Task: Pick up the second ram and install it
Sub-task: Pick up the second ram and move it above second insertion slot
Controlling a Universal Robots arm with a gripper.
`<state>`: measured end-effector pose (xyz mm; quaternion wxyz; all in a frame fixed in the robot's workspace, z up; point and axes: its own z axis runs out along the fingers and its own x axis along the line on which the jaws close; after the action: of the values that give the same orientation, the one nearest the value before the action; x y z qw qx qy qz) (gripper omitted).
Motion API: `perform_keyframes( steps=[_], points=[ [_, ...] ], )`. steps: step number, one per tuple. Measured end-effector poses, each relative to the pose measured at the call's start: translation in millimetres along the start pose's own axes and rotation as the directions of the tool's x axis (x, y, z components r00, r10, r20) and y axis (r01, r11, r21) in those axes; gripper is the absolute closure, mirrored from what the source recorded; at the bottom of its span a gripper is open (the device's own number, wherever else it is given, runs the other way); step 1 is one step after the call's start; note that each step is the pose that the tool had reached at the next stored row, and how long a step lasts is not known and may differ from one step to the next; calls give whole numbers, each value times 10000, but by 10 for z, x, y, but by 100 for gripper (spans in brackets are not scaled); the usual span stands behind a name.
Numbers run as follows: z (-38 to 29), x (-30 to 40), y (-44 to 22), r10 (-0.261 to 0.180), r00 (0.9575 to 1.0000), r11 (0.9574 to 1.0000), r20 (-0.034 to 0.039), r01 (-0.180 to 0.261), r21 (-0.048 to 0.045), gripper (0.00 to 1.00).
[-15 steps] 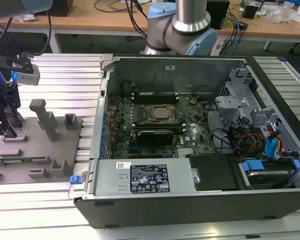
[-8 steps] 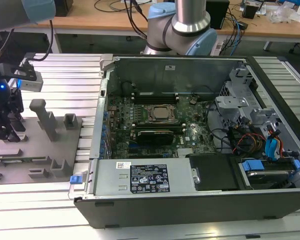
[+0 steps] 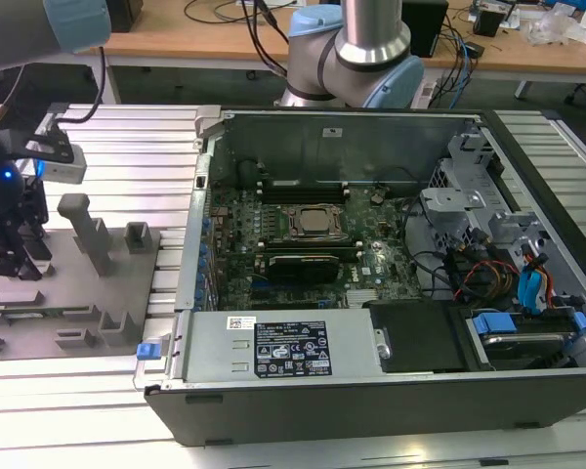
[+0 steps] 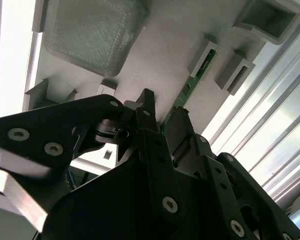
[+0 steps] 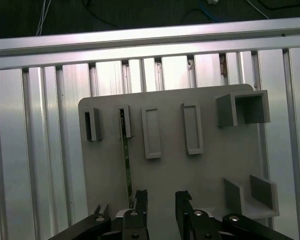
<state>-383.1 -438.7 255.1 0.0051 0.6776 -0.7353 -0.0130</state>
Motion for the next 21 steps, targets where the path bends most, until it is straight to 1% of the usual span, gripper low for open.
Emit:
perform_keyframes(
  steps=[3, 9, 10, 12, 21],
  points=[
    [34, 8, -2, -1, 10000, 10000, -1, 1, -1, 64],
    [86, 121, -9, -12, 10000, 10000, -1, 12, 0, 64],
    [98, 131, -10, -16, 10000, 10000, 1, 16, 1, 64],
    [119, 135, -10, -15, 10000, 10000, -1, 15, -1, 64],
    [249, 143, -14, -16, 10000, 10000, 0, 16, 0, 64]
  ],
)
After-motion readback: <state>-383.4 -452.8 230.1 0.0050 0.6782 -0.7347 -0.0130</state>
